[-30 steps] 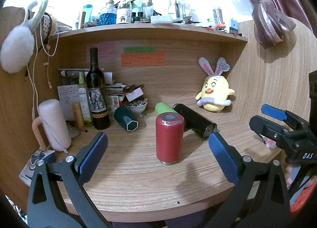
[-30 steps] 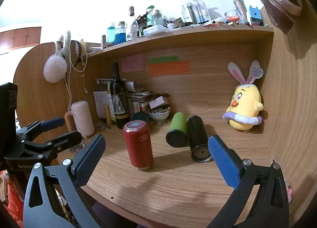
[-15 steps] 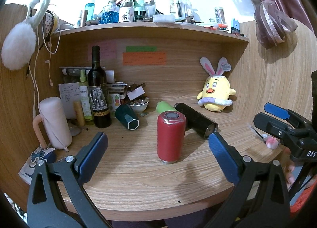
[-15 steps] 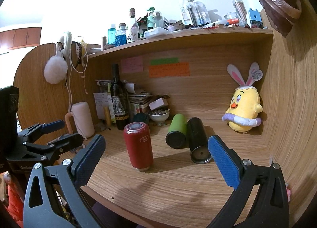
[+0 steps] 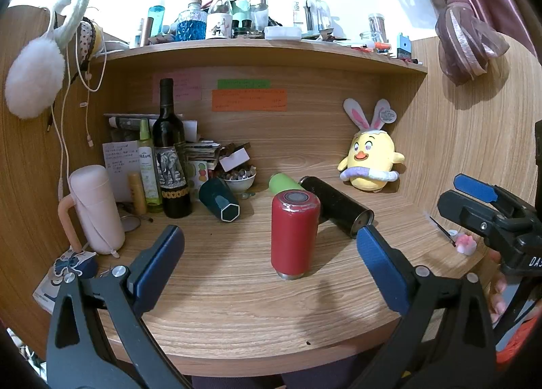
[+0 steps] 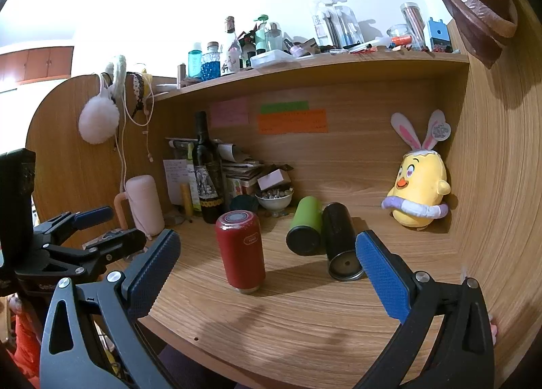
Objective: Flip cup upside down
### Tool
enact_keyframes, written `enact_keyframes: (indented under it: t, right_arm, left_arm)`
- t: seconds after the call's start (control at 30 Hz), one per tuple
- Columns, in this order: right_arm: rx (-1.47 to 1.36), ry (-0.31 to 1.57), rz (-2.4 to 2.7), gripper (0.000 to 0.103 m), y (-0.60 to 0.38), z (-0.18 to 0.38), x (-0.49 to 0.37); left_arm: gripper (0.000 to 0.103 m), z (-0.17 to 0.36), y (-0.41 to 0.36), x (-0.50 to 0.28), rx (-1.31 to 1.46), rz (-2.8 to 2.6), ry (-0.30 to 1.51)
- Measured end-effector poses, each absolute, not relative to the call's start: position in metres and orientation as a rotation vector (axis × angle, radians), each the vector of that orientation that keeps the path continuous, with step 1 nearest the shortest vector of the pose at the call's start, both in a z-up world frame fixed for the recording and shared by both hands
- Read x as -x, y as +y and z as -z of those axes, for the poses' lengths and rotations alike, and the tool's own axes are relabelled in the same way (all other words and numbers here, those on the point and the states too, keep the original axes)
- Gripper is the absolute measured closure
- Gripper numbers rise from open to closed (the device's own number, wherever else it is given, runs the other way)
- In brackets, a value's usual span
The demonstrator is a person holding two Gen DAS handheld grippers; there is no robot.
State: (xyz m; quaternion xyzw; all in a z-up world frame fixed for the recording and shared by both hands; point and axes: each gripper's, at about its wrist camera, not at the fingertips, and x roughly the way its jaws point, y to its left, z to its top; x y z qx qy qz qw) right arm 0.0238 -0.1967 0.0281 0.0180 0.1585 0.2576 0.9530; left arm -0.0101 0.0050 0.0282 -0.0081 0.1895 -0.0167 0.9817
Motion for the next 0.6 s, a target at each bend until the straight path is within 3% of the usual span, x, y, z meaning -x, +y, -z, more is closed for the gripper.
enact_keyframes:
  t: [0.6]
  right_arm:
    - [-0.036, 0.320, -0.523, 0.000, -0.1953, -0.0286, -0.0221]
  left_arm:
    - [0.000, -0.0280, 0.0053, 0.0106, 0.017, 0.034, 0.382]
